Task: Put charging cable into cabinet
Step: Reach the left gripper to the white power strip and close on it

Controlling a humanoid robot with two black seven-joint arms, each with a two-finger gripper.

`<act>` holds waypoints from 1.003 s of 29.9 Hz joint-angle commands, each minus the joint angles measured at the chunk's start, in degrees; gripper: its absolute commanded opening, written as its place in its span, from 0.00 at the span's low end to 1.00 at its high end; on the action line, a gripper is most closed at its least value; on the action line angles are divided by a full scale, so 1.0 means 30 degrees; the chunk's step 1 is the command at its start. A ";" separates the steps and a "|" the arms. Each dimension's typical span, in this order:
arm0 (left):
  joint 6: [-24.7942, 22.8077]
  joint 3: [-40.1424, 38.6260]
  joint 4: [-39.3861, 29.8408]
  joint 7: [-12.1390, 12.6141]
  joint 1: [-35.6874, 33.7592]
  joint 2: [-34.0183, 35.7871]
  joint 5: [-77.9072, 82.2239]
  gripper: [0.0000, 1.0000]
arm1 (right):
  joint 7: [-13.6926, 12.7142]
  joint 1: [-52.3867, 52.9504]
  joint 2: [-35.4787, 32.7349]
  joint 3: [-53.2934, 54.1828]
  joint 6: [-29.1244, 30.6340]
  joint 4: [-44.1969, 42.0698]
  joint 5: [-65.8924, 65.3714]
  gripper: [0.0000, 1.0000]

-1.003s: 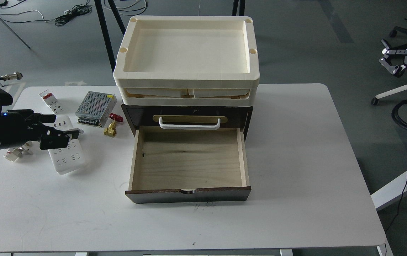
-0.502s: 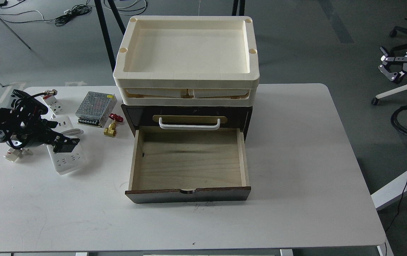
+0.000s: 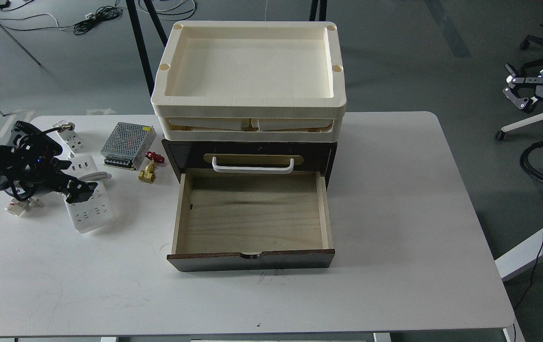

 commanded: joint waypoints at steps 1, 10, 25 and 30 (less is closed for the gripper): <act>-0.0025 0.0013 0.0349 0.0002 0.0007 -0.0197 -0.0038 0.76 | -0.0002 -0.0093 -0.0001 0.0030 -0.0001 0.0001 -0.0001 1.00; 0.0004 -0.0016 0.0702 0.0002 0.0270 -0.0198 -0.0009 0.63 | -0.0002 -0.0152 -0.0030 0.0060 -0.0001 -0.0028 -0.0001 1.00; 0.0707 -0.0016 0.2108 0.0002 0.0973 -0.1106 -0.0097 0.51 | 0.0145 -0.0416 -0.0031 0.0265 -0.0001 -0.0497 -0.0001 1.00; 0.0941 -0.0016 0.2372 0.0002 0.1090 -0.1165 -0.0067 0.34 | 0.0145 -0.0445 -0.0031 0.0265 -0.0001 -0.0497 -0.0001 1.00</act>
